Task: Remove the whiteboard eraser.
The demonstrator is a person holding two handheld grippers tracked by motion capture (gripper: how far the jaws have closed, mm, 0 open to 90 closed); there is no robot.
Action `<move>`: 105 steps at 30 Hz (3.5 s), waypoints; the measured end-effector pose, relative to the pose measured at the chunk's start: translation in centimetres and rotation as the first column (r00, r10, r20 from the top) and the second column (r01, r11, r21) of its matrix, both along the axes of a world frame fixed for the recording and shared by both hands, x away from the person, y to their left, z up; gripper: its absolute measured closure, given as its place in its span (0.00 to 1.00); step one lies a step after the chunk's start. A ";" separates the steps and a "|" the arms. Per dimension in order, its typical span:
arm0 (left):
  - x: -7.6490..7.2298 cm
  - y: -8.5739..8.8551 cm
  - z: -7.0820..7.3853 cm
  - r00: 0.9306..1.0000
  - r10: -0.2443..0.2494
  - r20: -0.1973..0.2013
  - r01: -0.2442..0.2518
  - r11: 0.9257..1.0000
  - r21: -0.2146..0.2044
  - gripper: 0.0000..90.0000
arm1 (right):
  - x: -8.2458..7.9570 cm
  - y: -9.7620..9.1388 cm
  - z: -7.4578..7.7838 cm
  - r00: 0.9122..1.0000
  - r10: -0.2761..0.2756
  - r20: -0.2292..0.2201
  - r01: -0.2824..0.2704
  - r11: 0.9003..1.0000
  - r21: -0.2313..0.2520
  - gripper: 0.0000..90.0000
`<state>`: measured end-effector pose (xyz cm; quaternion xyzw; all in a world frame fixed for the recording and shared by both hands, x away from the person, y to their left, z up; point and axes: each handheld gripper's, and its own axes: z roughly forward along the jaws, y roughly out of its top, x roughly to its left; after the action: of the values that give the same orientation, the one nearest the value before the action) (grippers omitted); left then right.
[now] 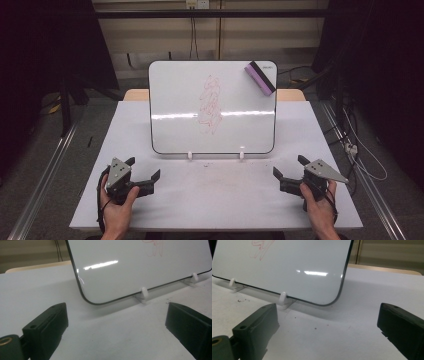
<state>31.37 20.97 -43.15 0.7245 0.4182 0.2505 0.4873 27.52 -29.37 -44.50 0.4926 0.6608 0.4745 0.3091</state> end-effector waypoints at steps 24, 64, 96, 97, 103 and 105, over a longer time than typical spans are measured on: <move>0.3 -0.1 0.0 1.000 0.002 -0.015 -0.002 1.000 -0.004 0.05 | 0.4 0.0 0.2 0.999 0.019 -0.036 -0.018 1.000 0.009 0.04; 0.2 1.2 -0.2 0.999 0.016 -0.039 -0.017 1.000 -0.022 0.05 | 4.6 2.3 4.8 0.996 0.086 -0.005 -0.086 0.996 -0.035 0.05; 0.4 0.1 -0.2 0.998 -0.036 -0.048 0.035 0.999 -0.021 0.05 | 9.9 3.3 10.2 0.996 0.089 0.024 -0.086 0.991 -0.103 0.05; 0.4 0.1 -0.2 0.998 -0.036 -0.049 0.034 0.999 -0.026 0.05 | 9.9 3.3 10.2 0.996 0.089 0.024 -0.086 0.991 -0.103 0.05; 0.4 0.3 -0.2 0.998 -0.032 -0.053 0.031 0.999 -0.029 0.05 | 11.4 3.5 11.0 0.998 0.058 0.027 -0.054 0.990 -0.131 0.08; 0.4 0.3 -0.2 0.998 -0.034 -0.054 0.032 0.999 -0.029 0.05 | 11.6 3.5 11.1 0.997 0.071 0.022 -0.068 0.990 -0.121 0.07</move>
<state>31.77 21.26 -43.39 0.7311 0.4228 0.2166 0.4897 39.11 -25.91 -33.38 0.4433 0.7008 0.4508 0.3303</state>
